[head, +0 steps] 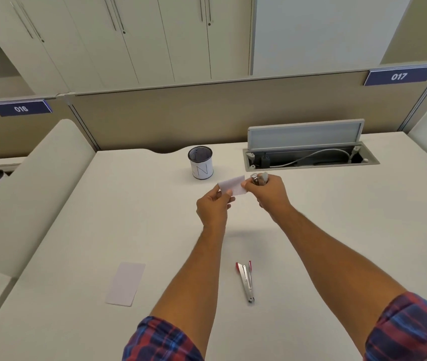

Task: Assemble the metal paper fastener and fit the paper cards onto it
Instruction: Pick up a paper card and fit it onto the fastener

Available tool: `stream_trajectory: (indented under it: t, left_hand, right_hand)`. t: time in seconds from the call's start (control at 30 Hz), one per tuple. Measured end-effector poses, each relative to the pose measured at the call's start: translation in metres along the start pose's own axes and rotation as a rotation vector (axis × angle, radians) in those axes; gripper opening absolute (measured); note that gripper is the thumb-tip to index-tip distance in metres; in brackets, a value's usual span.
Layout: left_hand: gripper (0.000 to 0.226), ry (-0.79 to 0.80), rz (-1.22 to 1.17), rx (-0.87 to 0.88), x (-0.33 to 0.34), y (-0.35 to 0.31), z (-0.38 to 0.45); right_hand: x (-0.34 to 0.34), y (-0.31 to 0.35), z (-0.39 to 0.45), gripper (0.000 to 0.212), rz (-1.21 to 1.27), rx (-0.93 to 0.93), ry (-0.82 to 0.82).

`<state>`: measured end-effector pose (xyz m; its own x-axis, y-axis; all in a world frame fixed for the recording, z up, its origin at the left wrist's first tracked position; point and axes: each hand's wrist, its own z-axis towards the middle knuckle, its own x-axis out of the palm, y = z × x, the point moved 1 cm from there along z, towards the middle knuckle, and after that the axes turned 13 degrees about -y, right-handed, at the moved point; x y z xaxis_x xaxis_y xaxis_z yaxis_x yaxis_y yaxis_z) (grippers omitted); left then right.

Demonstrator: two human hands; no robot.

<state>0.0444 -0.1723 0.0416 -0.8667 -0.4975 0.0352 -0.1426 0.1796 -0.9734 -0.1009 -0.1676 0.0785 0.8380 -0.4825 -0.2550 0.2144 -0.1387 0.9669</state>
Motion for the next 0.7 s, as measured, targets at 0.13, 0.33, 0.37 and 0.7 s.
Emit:
stream_trajectory:
  t: [0.13, 0.33, 0.37, 0.7]
  left_hand:
    - [0.038, -0.059, 0.19, 0.195, 0.009, -0.019, 0.033]
    - [0.04, -0.076, 0.512, 0.477, 0.011, -0.037, 0.077]
    - [0.042, -0.069, 0.552, 0.516, 0.01, -0.039, 0.085]
    - [0.047, 0.053, 0.921, 0.764, 0.011, -0.039, 0.145]
  right_hand:
    - [0.032, 0.019, 0.025, 0.012, -0.079, -0.069, -0.043]
    - [0.077, 0.03, 0.062, 0.015, -0.17, -0.105, -0.092]
    - [0.084, 0.032, 0.068, 0.012, -0.175, -0.1, -0.103]
    - [0.146, 0.044, 0.115, 0.009, -0.168, -0.095, -0.166]
